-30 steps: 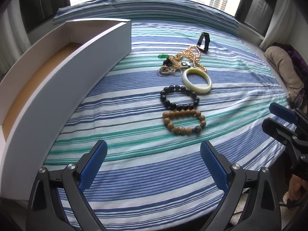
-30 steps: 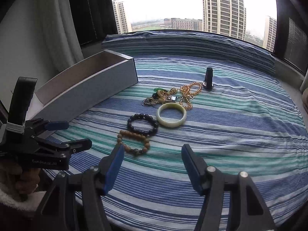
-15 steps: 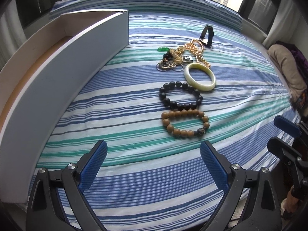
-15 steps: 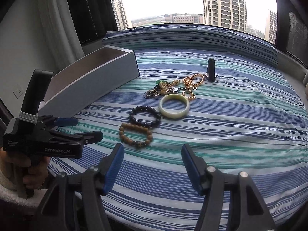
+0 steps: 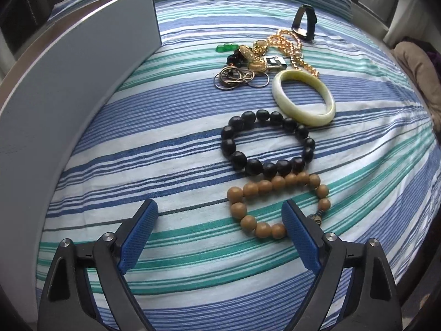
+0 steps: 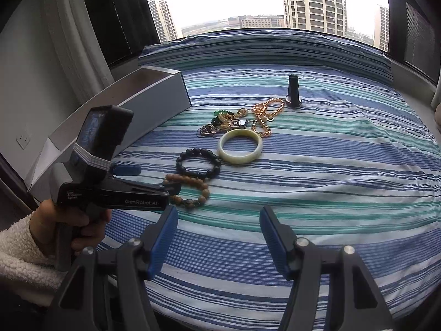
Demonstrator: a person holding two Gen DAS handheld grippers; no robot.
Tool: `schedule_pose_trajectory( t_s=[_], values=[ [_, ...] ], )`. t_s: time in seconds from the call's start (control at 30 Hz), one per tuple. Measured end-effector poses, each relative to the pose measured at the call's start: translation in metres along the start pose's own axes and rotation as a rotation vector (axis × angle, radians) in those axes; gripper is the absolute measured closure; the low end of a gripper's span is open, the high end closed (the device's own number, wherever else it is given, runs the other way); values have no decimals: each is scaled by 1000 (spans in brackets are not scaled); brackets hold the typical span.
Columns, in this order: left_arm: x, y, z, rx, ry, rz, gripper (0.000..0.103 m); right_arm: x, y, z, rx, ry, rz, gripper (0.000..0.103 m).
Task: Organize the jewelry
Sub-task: 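Grasp the wooden bead bracelet with the left tool while the right tool grasps the black bead bracelet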
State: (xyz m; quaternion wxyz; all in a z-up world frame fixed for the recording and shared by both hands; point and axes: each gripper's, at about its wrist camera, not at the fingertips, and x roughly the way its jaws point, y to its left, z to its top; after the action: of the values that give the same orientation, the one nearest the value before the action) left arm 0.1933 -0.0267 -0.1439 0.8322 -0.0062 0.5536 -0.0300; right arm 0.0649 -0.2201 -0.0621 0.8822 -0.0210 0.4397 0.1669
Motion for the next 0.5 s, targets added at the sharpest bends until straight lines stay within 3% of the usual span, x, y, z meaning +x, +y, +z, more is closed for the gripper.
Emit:
schedule_pose_trajectory(
  t_s=[0.07, 0.17, 0.23, 0.3, 0.5],
  values=[
    [-1, -4, -1, 21, -32, 30, 18, 0, -1, 0, 0, -3, -3, 40],
    [-6, -8, -3, 40, -53, 11, 45, 1, -4, 1, 10, 0, -5, 40],
    [-9, -11, -3, 64, -56, -6, 87, 3, -7, 3, 17, 3, -5, 40],
    [-10, -10, -4, 61, -46, -15, 93, 4, -8, 4, 19, 3, -4, 40],
    [-19, 14, -11, -44, 3, -95, 93, 9, -8, 4, 14, 12, 1, 40]
  ],
)
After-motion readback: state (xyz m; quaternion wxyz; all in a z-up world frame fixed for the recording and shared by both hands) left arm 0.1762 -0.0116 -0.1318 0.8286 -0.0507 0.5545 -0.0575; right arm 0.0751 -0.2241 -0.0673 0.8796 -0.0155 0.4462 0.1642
